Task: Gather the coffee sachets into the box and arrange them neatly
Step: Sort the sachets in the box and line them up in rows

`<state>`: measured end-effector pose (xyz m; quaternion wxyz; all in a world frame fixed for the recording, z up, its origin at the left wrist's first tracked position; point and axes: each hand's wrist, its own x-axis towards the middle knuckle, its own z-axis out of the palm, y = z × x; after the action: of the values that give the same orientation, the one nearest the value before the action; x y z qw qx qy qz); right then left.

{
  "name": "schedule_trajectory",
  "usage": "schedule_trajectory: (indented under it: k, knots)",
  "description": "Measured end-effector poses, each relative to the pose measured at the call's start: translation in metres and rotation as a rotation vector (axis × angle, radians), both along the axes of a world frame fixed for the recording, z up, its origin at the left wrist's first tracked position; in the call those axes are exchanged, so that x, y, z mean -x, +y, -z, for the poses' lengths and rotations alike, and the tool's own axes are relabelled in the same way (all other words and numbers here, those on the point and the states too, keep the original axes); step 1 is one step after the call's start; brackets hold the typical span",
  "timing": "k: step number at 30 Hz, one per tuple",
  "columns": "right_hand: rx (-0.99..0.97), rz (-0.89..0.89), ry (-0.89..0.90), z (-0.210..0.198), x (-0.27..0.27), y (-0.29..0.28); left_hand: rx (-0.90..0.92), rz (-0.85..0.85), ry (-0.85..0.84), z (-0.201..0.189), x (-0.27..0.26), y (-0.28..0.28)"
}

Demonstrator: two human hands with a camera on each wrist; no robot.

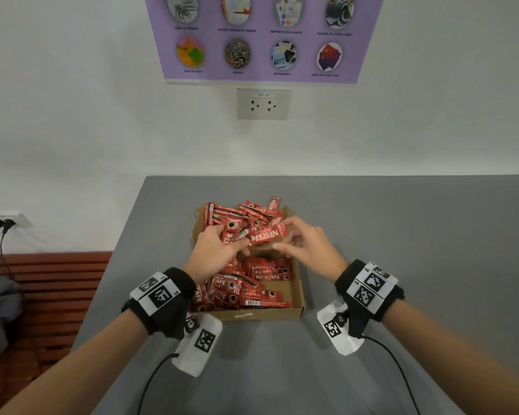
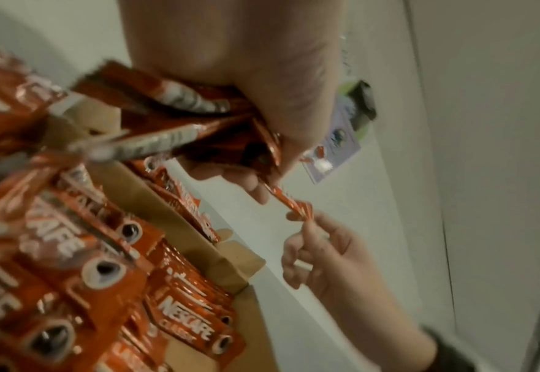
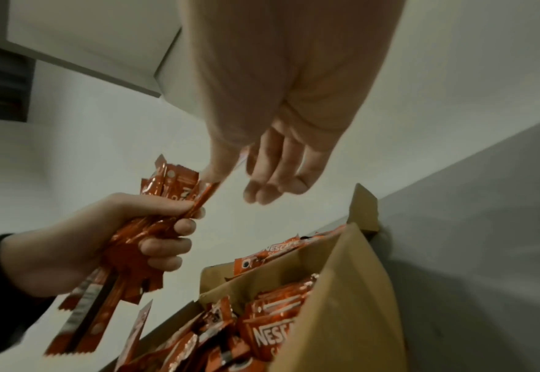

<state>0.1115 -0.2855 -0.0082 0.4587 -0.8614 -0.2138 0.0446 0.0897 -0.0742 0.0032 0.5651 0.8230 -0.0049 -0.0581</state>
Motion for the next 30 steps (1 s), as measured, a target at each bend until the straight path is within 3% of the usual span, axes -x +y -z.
schedule_trajectory:
  k: [3, 6, 11, 13, 16, 20, 25, 30]
  knots:
    - [-0.026, 0.089, -0.055, 0.005, 0.004, 0.002, 0.151, -0.117, 0.053, 0.004, -0.003, 0.004]
    - [-0.045, 0.013, -0.133, 0.006, 0.010, 0.014, 0.116, -0.010, 0.040, 0.000, 0.001, -0.007]
    - [-0.148, 0.067, -0.270, 0.003, 0.009, 0.023, 0.099, 0.058, -0.012, -0.005, 0.006, -0.023]
    - [-0.090, 0.062, -0.212, 0.001, 0.006, 0.017, -0.027, 0.060, -0.045, -0.004, 0.005, -0.019]
    - [0.110, -0.058, -0.080, -0.003, 0.000, 0.004, -0.376, 0.112, -0.176, -0.003, 0.005, -0.008]
    - [0.489, -0.263, -0.080, -0.001, 0.000, 0.002, -0.729, 0.426, -0.176, 0.010, 0.013, 0.003]
    - [0.637, -0.349, -0.024, 0.001, 0.003, 0.016, -0.860, 0.636, -0.217, 0.030, 0.024, 0.015]
    - [0.754, -0.329, -0.033, 0.001, 0.004, 0.027, -0.869, 0.650, -0.278, 0.032, 0.025, 0.016]
